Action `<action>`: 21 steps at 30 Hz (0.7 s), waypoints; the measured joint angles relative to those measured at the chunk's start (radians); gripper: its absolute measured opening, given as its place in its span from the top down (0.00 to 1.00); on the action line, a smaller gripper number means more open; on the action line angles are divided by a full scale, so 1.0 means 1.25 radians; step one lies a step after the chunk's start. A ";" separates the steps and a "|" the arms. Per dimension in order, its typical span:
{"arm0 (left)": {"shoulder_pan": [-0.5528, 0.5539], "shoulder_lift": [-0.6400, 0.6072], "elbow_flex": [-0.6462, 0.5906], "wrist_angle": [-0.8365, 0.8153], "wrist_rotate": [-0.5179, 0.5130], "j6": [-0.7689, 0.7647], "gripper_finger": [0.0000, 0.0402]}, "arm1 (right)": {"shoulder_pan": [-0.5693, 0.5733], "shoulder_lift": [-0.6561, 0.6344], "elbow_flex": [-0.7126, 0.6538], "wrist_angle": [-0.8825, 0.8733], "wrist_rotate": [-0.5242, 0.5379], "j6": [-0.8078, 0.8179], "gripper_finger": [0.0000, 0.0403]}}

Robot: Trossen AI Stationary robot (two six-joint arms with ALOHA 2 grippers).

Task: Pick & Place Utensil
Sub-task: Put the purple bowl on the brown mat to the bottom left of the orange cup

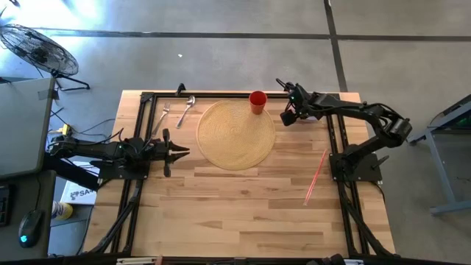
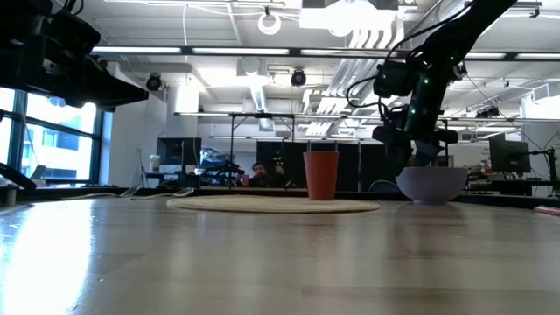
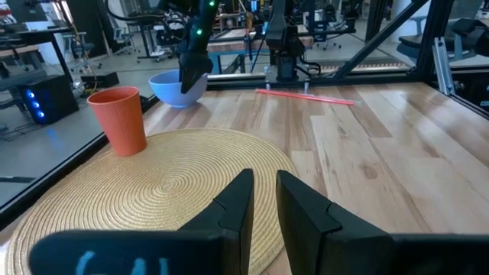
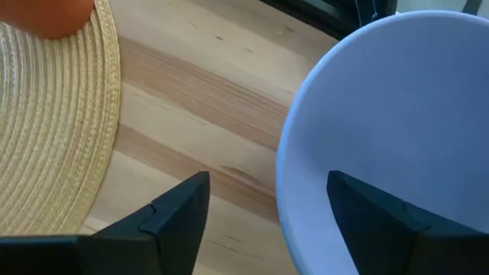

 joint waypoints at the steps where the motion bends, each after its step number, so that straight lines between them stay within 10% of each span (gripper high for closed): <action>1: 0.000 0.000 0.000 0.000 -0.002 0.003 0.86 | 0.000 0.000 0.000 -0.001 0.000 0.004 0.37; 21: 0.000 0.000 0.000 0.000 -0.012 0.032 0.86 | 0.000 -0.001 -0.008 0.008 0.011 0.047 0.67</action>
